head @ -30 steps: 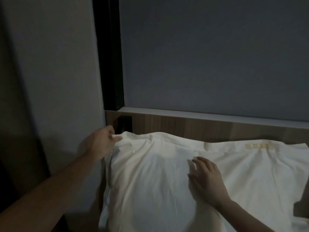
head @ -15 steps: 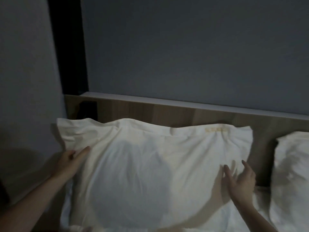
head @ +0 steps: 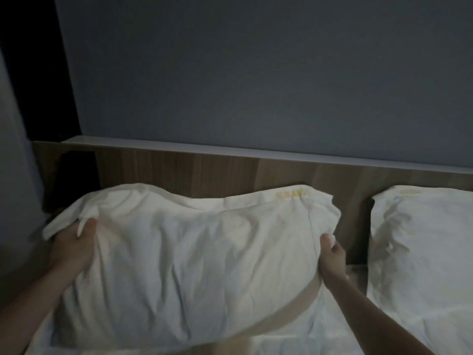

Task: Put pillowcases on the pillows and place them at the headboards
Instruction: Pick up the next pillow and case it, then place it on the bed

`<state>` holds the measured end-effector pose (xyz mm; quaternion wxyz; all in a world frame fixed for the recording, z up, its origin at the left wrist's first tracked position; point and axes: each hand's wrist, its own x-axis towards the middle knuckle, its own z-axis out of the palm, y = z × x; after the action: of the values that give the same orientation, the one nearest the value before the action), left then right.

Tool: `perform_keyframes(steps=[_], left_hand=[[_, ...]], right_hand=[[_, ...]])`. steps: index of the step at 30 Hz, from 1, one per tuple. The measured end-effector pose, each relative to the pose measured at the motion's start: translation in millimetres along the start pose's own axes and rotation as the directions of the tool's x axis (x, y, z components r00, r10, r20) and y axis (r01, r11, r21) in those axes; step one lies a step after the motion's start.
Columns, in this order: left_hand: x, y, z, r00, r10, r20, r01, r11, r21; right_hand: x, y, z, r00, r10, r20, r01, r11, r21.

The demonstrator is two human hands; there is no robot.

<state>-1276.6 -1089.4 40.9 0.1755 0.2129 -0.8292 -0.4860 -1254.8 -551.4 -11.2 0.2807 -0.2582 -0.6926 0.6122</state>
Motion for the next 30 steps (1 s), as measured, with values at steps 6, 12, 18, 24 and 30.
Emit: perform_keyframes(steps=[6, 12, 18, 24, 30], left_hand=[[12.7, 7.8, 29.8, 0.998, 0.064, 0.015, -0.066, 0.990, 0.126], [22.0, -16.6, 36.9, 0.988, 0.036, 0.150, -0.085, 0.939, 0.334], [5.9, 38.7, 20.8, 0.934, 0.351, 0.074, -0.348, 0.840, 0.415], [5.9, 82.8, 67.8, 0.780, 0.535, 0.324, -0.622, 0.602, 0.501], [10.3, 87.3, 82.6, 0.785, 0.479, 0.392, -0.607, 0.471, 0.640]], right_hand=[[30.1, -3.7, -24.3, 0.970, -0.023, -0.240, 0.018, 1.000, -0.020], [39.1, 23.4, -42.4, 0.990, 0.112, -0.080, -0.132, 0.944, -0.304], [61.0, -10.5, -31.4, 0.960, -0.250, -0.124, 0.186, 0.904, -0.385], [86.4, -66.1, 12.4, 0.888, -0.411, 0.208, 0.448, 0.665, -0.598], [91.7, -65.9, 18.8, 0.860, -0.332, 0.388, 0.505, 0.443, -0.741]])
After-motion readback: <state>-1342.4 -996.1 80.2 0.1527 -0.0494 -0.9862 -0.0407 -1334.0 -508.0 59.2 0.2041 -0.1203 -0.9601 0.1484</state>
